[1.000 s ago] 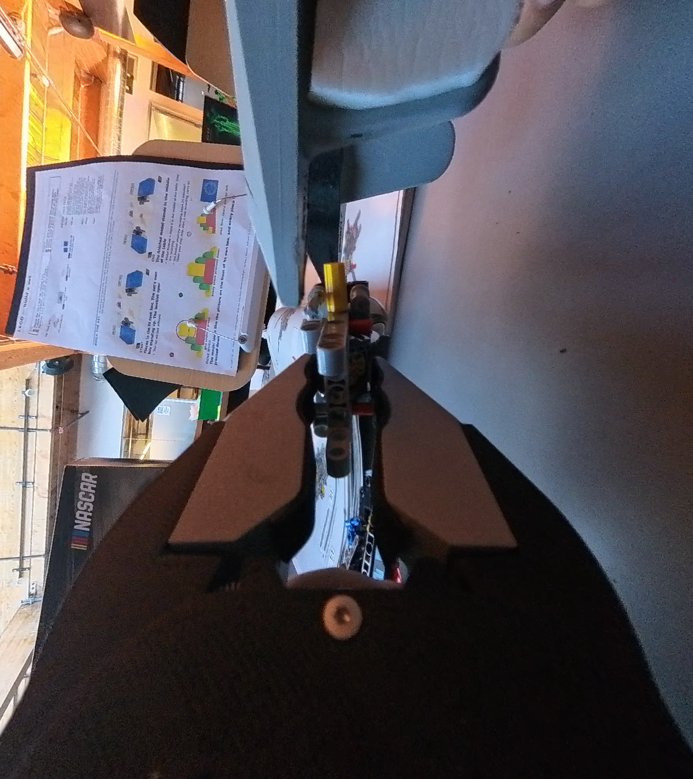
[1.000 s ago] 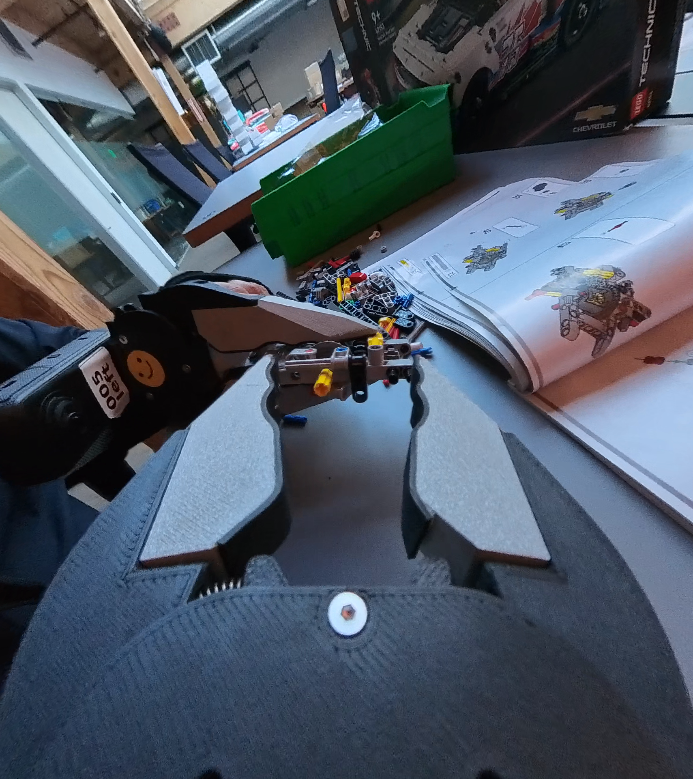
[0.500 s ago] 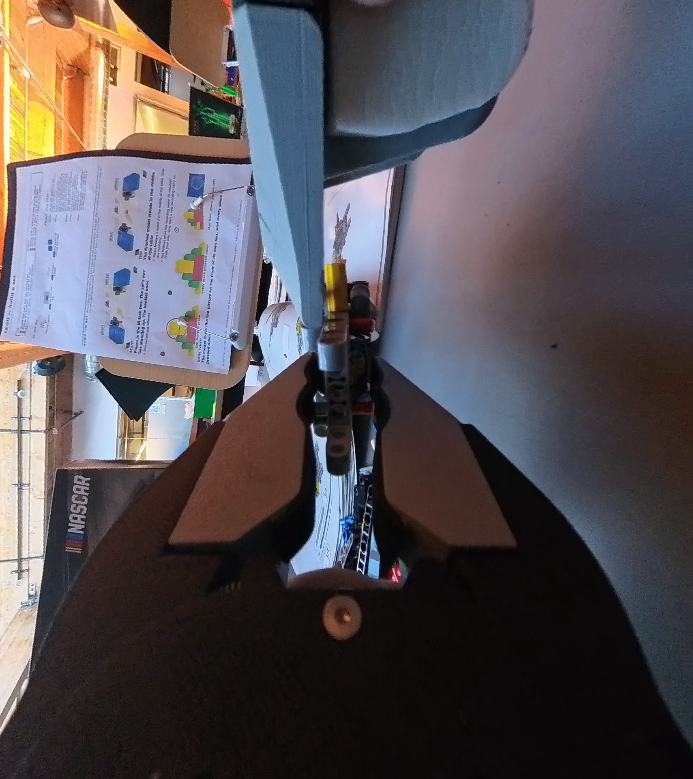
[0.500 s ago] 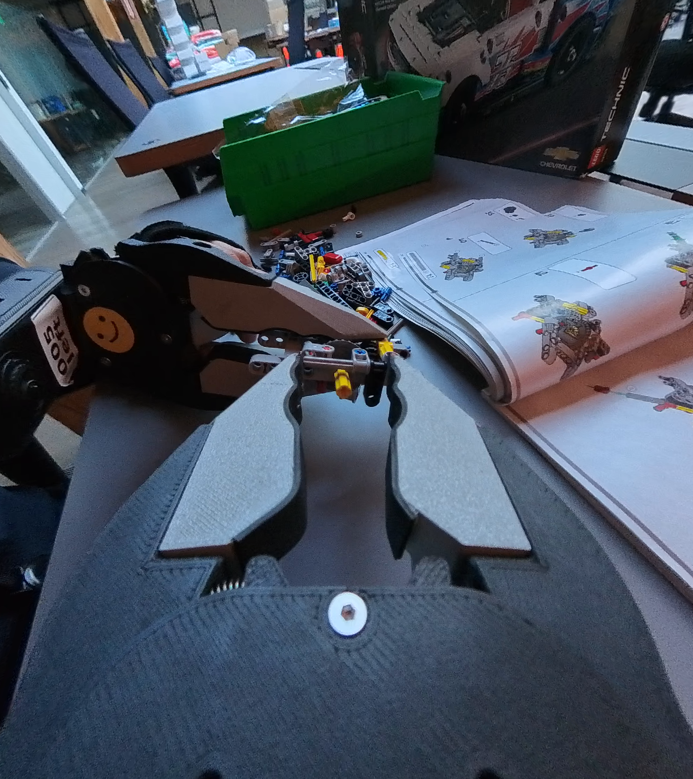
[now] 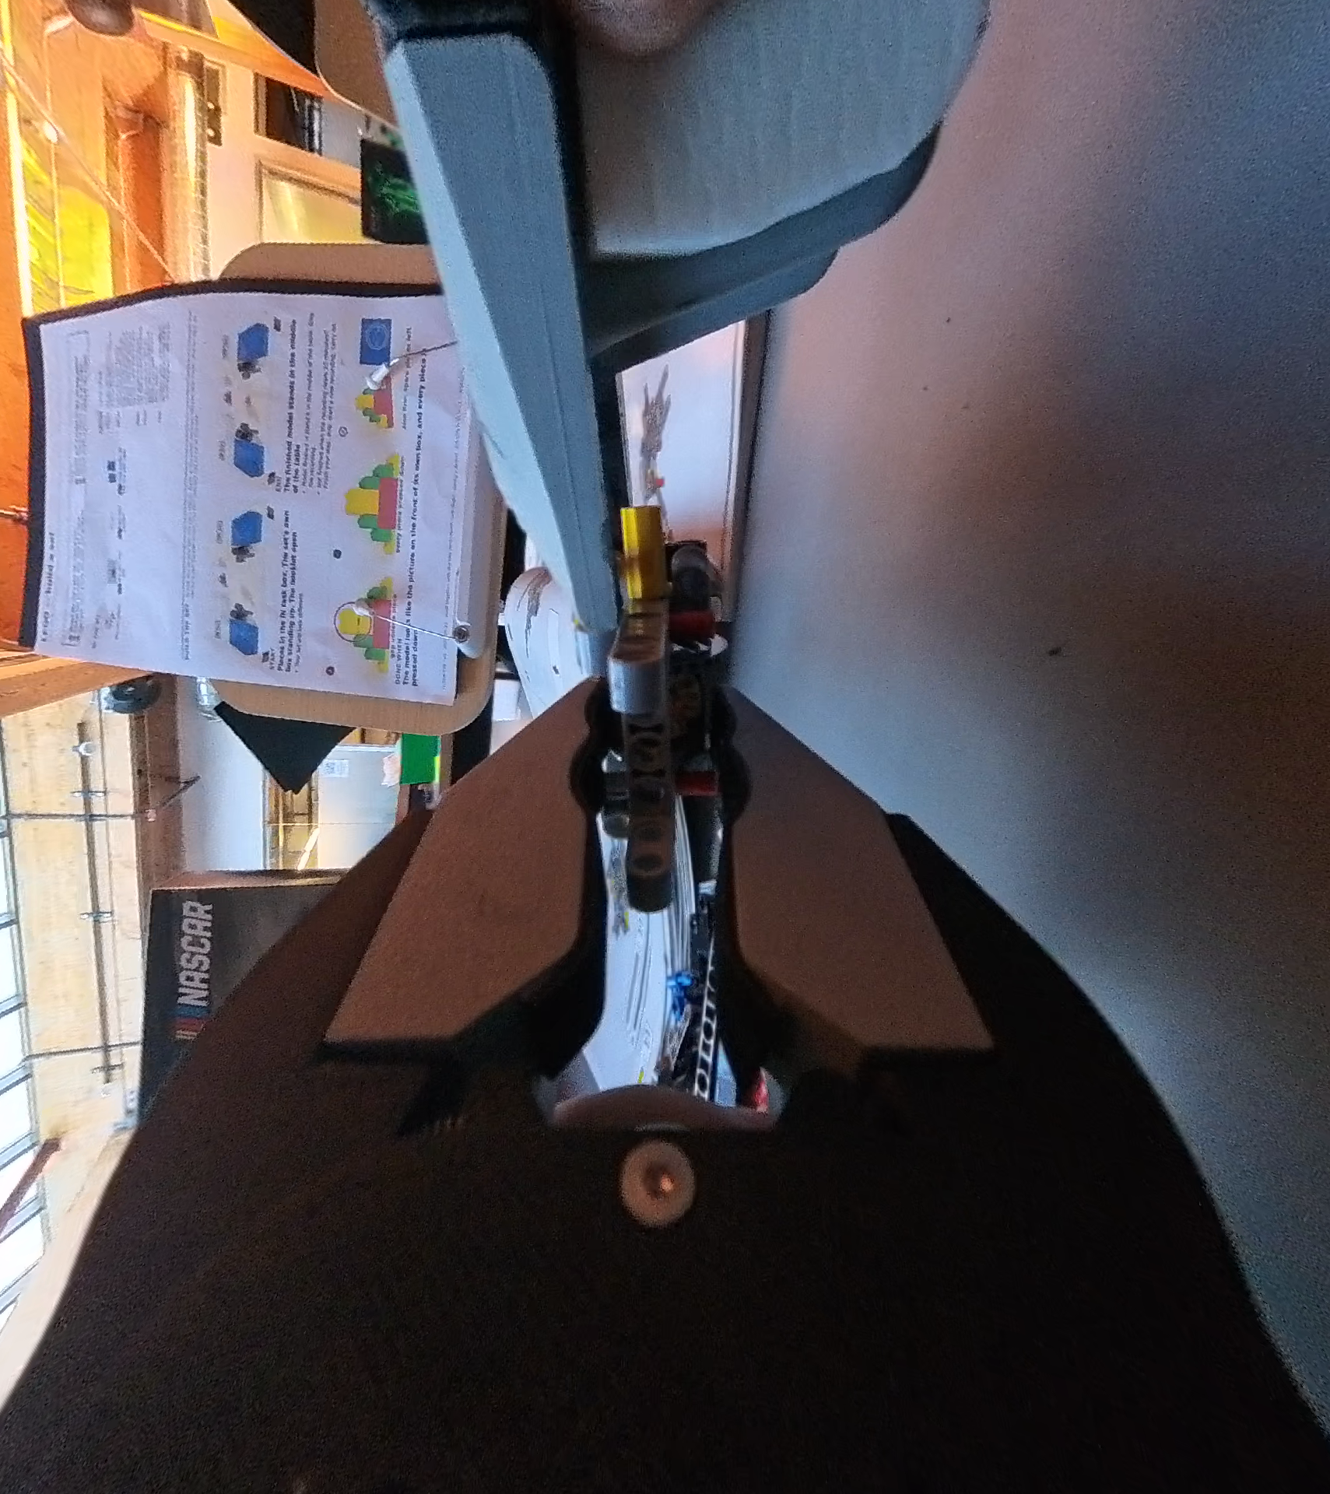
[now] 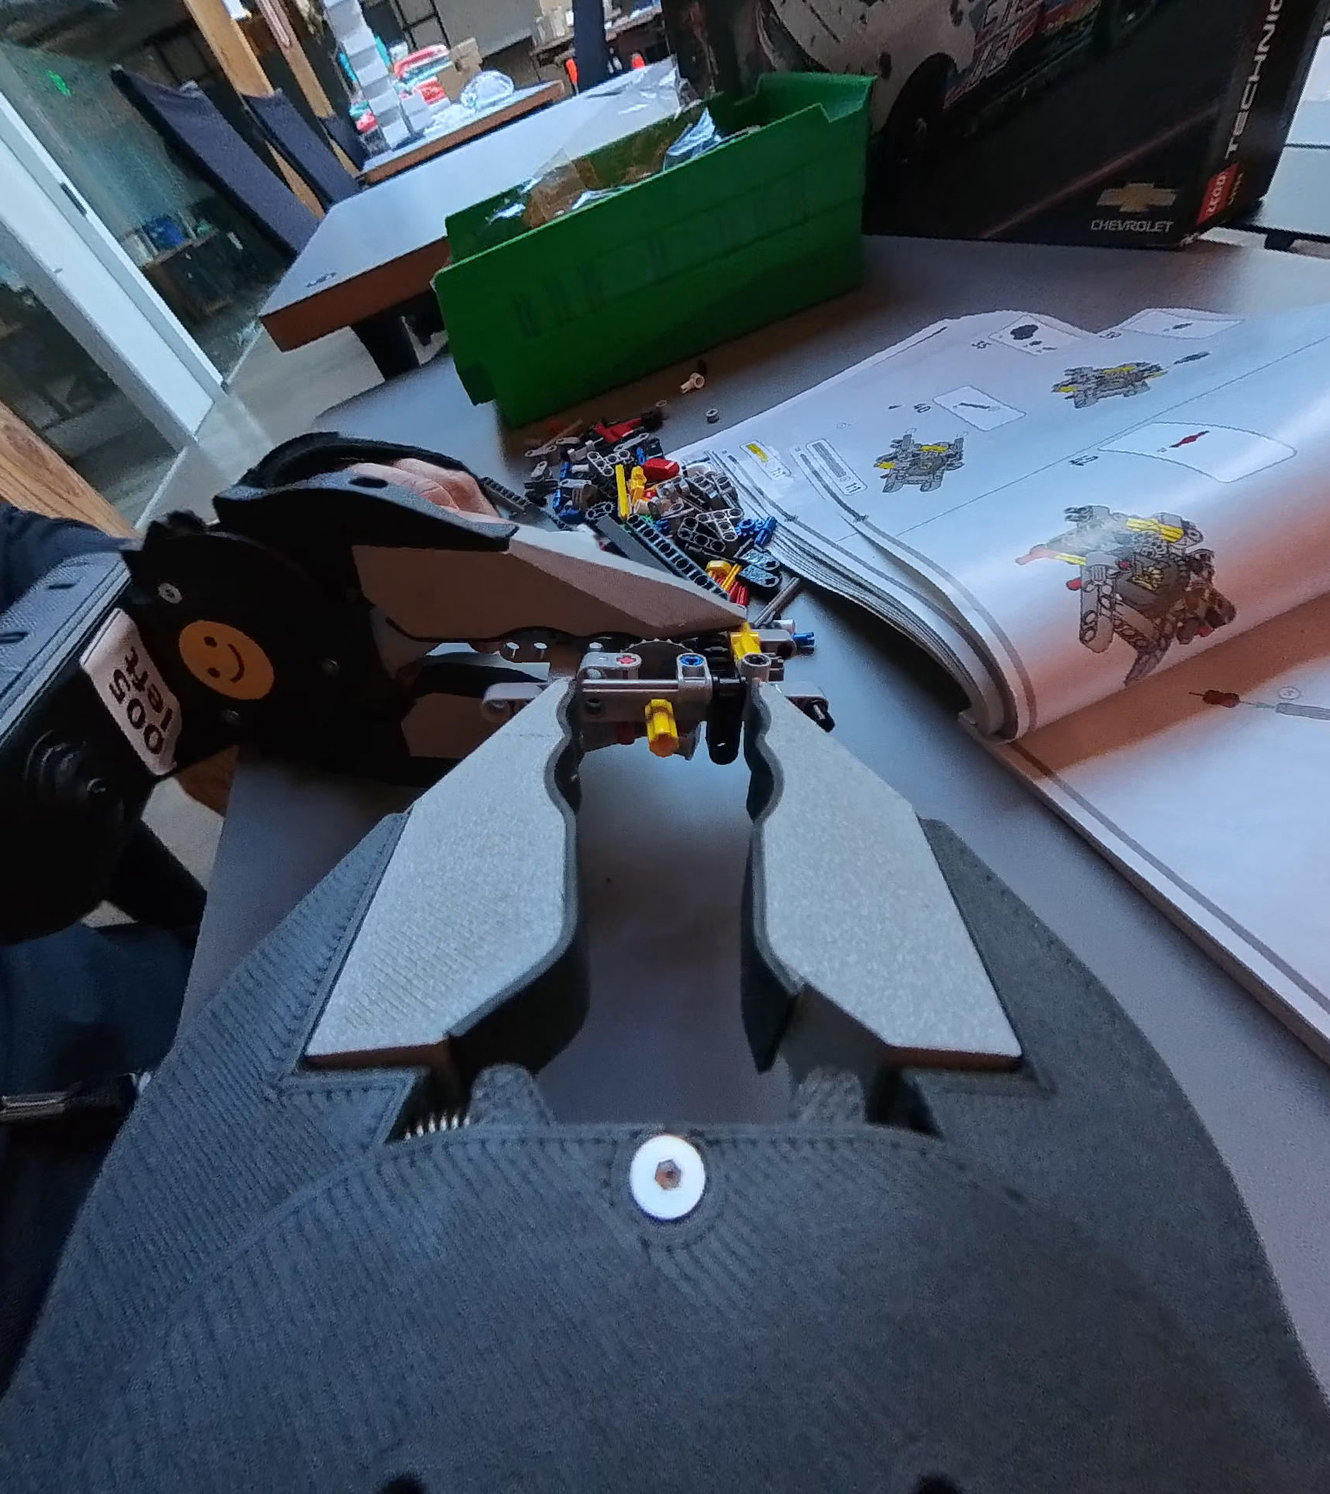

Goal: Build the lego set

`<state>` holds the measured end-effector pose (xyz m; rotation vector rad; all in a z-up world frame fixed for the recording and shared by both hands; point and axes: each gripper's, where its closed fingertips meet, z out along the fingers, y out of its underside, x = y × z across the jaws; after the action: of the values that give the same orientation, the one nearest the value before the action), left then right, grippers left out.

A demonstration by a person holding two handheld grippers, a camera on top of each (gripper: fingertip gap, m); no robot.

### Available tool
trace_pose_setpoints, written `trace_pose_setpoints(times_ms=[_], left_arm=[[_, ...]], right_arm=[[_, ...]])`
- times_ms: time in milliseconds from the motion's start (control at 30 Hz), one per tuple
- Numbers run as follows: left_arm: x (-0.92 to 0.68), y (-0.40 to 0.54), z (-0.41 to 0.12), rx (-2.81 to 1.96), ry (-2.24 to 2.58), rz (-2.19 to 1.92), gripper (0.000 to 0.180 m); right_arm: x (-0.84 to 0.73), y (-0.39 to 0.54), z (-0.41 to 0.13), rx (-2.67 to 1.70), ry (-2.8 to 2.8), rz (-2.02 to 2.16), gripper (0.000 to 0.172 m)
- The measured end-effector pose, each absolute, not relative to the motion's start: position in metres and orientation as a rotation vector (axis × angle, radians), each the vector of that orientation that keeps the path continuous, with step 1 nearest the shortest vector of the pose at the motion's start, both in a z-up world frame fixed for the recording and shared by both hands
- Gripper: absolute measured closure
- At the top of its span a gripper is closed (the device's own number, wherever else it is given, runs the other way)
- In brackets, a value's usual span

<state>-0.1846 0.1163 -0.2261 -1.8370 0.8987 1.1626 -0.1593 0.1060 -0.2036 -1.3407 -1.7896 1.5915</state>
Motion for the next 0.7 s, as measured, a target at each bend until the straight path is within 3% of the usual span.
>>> trace_pose_setpoints(times_ms=[700], left_arm=[[-0.175,0.111,-0.208,-1.742,0.865,1.194,0.159]], right_arm=[[-0.155,0.105,-0.185,-1.359,-1.705,1.86,0.137]])
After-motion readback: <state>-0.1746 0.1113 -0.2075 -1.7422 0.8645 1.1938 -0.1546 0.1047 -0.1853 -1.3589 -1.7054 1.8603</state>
